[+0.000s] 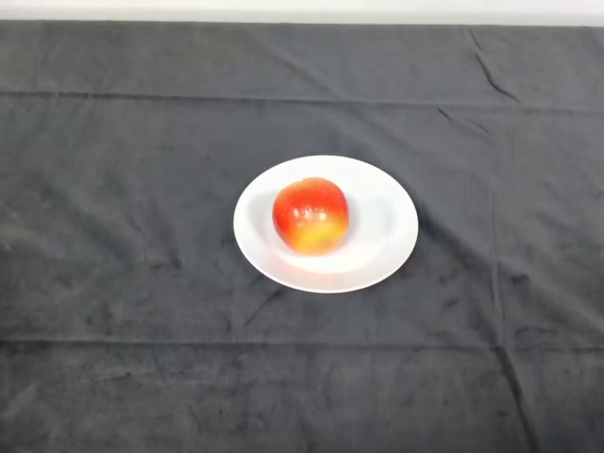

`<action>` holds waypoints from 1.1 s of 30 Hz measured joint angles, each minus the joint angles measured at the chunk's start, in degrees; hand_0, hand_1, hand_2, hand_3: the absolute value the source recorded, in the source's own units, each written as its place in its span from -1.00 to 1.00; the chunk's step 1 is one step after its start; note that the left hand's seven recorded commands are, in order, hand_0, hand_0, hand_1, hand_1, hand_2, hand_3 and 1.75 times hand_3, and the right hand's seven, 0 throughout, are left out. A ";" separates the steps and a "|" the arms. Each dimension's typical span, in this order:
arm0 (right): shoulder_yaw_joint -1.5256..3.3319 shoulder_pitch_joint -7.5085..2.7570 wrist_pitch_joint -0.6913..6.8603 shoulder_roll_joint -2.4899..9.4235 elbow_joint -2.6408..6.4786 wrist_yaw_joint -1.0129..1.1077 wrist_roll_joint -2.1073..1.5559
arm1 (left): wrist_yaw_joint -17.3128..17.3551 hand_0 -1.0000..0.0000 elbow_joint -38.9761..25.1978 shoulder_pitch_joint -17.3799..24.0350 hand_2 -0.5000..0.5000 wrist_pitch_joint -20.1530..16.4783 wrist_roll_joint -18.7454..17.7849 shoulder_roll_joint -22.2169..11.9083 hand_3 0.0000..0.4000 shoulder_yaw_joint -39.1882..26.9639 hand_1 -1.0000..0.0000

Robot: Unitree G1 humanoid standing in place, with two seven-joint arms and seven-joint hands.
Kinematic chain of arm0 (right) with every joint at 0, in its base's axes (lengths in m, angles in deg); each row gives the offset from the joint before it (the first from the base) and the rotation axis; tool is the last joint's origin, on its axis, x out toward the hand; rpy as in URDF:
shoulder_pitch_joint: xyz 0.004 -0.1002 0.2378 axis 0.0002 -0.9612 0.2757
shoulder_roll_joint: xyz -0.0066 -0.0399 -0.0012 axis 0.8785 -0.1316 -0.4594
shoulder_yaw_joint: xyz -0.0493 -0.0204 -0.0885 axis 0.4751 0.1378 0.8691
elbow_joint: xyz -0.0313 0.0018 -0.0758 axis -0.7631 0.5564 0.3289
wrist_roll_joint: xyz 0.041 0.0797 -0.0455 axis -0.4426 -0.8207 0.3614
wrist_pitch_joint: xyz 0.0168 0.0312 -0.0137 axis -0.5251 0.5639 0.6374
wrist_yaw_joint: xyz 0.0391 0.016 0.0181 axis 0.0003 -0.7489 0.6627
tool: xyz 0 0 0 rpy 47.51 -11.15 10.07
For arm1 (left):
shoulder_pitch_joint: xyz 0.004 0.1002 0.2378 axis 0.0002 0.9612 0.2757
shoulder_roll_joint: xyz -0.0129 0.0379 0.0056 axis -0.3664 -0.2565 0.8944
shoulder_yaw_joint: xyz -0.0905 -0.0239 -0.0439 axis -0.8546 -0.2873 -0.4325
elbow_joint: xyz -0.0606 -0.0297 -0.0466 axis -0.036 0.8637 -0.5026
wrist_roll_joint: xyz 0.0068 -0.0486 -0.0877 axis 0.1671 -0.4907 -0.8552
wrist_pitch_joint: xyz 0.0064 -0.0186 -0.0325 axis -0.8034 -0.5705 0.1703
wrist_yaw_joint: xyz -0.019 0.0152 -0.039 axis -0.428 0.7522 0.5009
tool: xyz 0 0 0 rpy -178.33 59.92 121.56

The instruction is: Move the apple to the plate

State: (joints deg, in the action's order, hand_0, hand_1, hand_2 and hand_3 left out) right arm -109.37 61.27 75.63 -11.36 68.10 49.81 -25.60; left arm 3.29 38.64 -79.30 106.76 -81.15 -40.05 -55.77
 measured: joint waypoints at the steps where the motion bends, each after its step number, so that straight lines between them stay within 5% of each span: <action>1: 0.00 0.00 0.00 0.00 0.00 0.00 0.00 | 0.30 1.00 0.47 -0.13 0.00 0.06 0.02 0.00 -1.00 -0.01 1.00; 33: -0.01 0.00 0.00 0.00 0.15 0.00 0.01 | 2.99 1.00 3.02 -1.75 0.00 1.56 2.33 0.00 -1.00 -4.67 1.00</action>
State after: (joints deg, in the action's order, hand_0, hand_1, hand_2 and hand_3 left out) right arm -109.38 61.27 75.63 -11.36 68.25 49.81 -25.59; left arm 6.28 41.65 -81.06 108.32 -78.82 -40.04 -60.43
